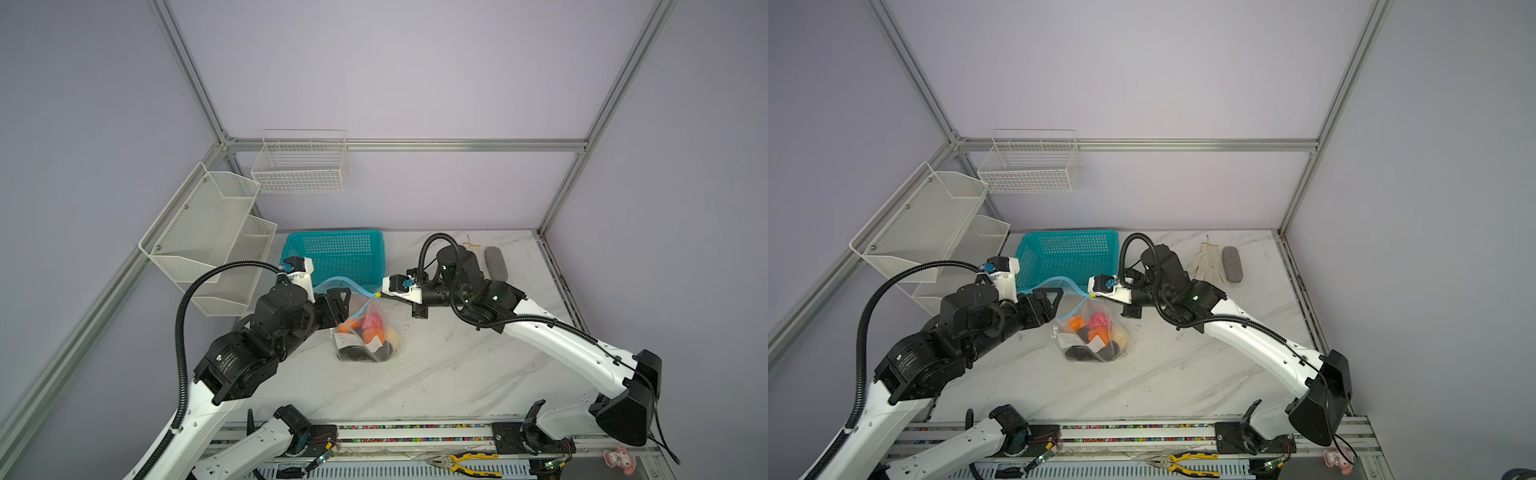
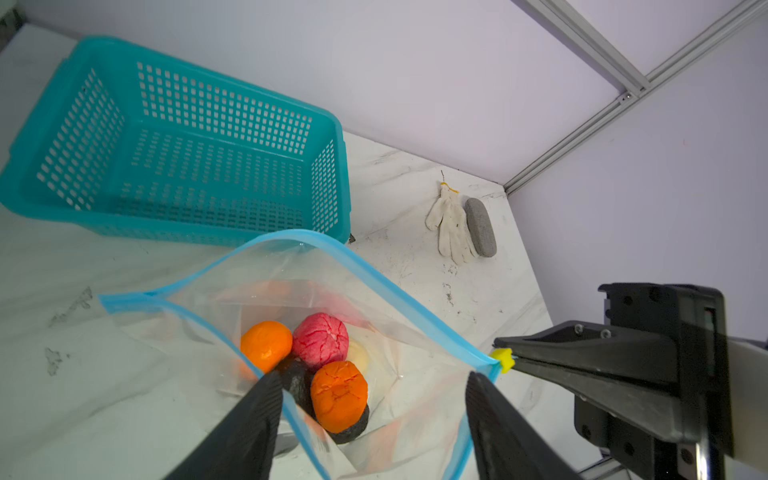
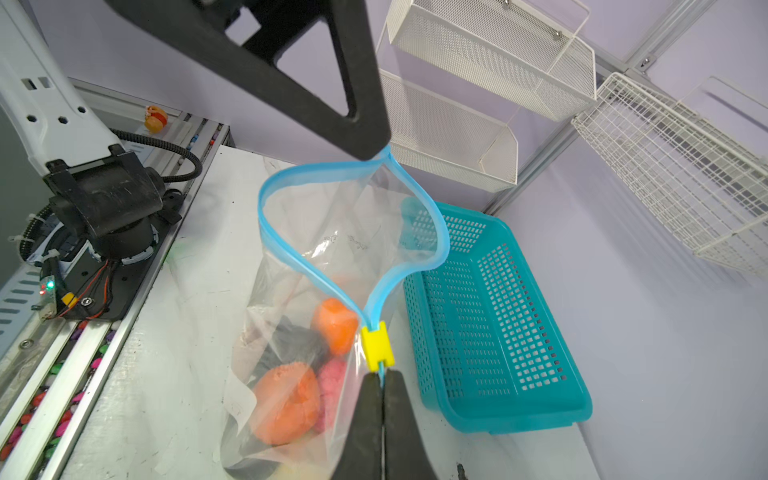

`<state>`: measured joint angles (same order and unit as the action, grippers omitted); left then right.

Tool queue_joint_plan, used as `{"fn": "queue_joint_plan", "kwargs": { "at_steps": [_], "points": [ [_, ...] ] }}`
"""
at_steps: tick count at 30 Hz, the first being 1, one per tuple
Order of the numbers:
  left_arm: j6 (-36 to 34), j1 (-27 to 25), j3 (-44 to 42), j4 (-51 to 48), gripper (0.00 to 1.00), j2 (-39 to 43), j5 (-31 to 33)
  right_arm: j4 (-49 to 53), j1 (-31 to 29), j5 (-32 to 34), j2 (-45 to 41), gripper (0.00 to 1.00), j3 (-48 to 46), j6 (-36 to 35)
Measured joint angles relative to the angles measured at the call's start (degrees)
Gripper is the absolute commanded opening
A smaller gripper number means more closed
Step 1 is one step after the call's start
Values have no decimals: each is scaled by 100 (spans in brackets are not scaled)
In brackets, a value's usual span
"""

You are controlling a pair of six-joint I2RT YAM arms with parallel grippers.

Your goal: Place the food in the zip-top bag and seal the zipper

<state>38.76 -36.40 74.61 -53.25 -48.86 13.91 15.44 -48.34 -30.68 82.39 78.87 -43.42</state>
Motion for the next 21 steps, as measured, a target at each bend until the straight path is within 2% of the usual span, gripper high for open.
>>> {"fn": "queue_joint_plan", "kwargs": {
  "at_steps": [7, 10, 12, 16, 21],
  "points": [
    [-1207, 2, 487, 181, 78, -586, -267, 706, 470, -437, 457, 0, 474, -651],
    [-1777, 2, 640, 264, 73, -931, -638, 935, 737, -660, 468, 0, 612, -881],
    [-2203, 2, 758, 330, 74, -1152, -1001, 1023, 881, -787, 468, 0, 693, -1016],
    [-2920, 2, 931, 509, 77, -1532, -1742, 1143, 1119, -1019, 468, 0, 780, -1255],
    [-3510, 4, 1163, 597, 83, -1923, -2284, 1231, 1303, -1322, 468, 0, 800, -1497]
  ]
}}
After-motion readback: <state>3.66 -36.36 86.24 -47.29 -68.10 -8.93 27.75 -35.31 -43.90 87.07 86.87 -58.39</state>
